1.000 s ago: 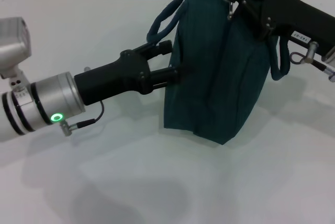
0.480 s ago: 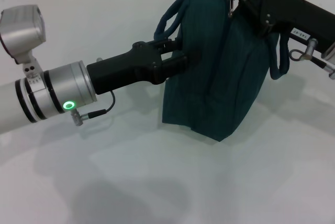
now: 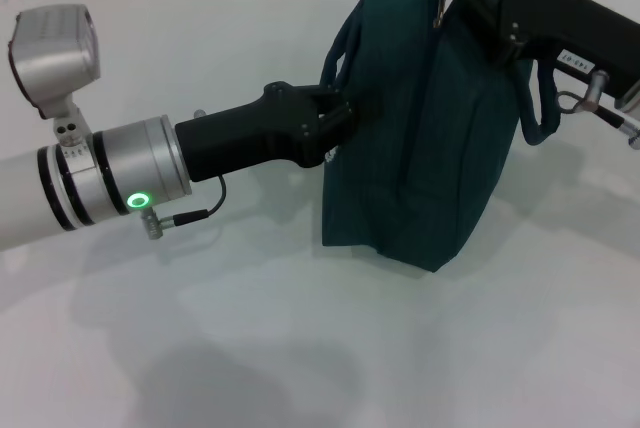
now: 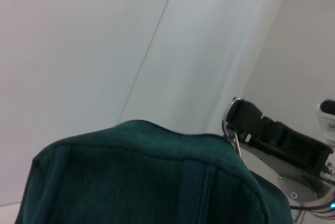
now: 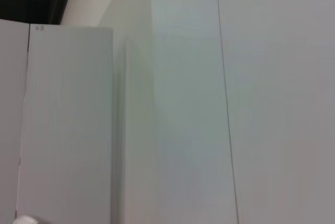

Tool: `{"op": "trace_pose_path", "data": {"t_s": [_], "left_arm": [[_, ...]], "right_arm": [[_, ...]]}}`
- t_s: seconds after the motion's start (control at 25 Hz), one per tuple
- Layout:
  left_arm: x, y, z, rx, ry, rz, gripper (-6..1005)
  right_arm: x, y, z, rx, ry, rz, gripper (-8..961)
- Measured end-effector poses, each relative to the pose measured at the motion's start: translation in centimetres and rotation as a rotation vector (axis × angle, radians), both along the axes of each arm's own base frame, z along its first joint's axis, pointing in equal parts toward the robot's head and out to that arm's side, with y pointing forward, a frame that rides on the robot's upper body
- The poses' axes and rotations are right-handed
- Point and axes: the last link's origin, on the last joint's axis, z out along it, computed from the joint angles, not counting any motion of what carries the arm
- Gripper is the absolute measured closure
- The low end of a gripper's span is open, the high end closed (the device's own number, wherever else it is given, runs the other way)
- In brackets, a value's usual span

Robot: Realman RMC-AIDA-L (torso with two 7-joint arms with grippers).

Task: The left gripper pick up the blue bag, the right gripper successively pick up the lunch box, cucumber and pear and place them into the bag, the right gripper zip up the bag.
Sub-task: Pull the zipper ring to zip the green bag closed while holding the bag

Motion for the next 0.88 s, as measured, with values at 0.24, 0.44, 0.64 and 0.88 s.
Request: {"op": "trace_pose_path", "data": {"t_s": [0.24,0.44,0.64,0.88], "left_arm": [[-0.2,-0.5,-0.4,-0.032,0.034,-0.024,904],[-0.4,-1.1,-0.7,-0.051,0.046,-0.044,923],[-0.1,-1.8,-0.6,-0.073,0.036,-0.099,935],[0.2,-3.4,-0.6,-0.139,0.032,-0.189,939]], "right_arm": [[-0.2,0.0,0.7,0.018,0.037,0.002,930],[0.0,0.2,1.1,0.02,0.06,-0.018,929],[0.4,0.4,0.9,0.016,0.052,-0.057,929],[1.2,1.4,0.7,0.026,0.02,-0.138,929]]}}
